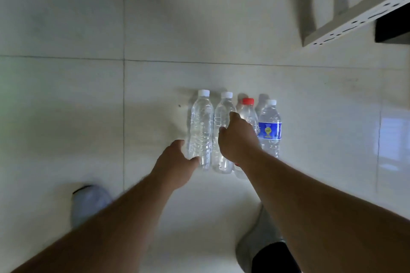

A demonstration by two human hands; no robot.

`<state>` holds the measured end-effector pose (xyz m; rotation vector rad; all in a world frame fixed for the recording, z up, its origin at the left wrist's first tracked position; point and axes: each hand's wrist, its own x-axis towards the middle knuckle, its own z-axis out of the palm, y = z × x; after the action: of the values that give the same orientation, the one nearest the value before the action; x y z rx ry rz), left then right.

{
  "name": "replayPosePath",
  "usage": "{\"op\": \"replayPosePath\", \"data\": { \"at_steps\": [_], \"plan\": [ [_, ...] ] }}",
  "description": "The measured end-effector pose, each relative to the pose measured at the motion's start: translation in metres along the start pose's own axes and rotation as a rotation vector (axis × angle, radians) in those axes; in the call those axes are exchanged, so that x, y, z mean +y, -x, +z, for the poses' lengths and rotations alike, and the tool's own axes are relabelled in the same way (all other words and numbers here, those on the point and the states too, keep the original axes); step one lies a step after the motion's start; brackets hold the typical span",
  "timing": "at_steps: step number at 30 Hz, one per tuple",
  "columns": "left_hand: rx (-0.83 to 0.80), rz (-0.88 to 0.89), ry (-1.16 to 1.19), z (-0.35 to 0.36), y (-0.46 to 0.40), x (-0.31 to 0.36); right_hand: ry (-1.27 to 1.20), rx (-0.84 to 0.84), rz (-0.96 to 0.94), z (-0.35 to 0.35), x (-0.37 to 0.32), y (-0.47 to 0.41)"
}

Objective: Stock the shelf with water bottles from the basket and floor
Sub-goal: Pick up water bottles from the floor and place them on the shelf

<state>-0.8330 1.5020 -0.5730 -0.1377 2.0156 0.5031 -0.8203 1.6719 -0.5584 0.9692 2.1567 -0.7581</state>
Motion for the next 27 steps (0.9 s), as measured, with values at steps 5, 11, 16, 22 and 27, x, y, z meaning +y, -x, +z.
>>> {"op": "replayPosePath", "data": {
  "at_steps": [5, 11, 16, 22, 27],
  "plan": [
    [0.003, 0.001, 0.037, 0.007, -0.014, -0.006, -0.075, 0.101, -0.006, 0.011, -0.001, 0.001],
    [0.035, -0.041, 0.082, -0.006, -0.026, -0.011, -0.172, 0.145, -0.053, 0.008, -0.008, -0.009],
    [0.029, -0.064, 0.063, -0.010, -0.044, -0.011, -0.092, 0.030, 0.029, 0.022, -0.019, -0.033],
    [0.078, -0.108, 0.122, -0.013, -0.055, -0.017, -0.324, -0.145, 0.140, 0.037, -0.020, -0.058],
    [0.023, -0.096, 0.164, -0.020, -0.048, -0.027, -0.340, -0.061, 0.058, 0.040, -0.013, -0.055]
  ]
}}
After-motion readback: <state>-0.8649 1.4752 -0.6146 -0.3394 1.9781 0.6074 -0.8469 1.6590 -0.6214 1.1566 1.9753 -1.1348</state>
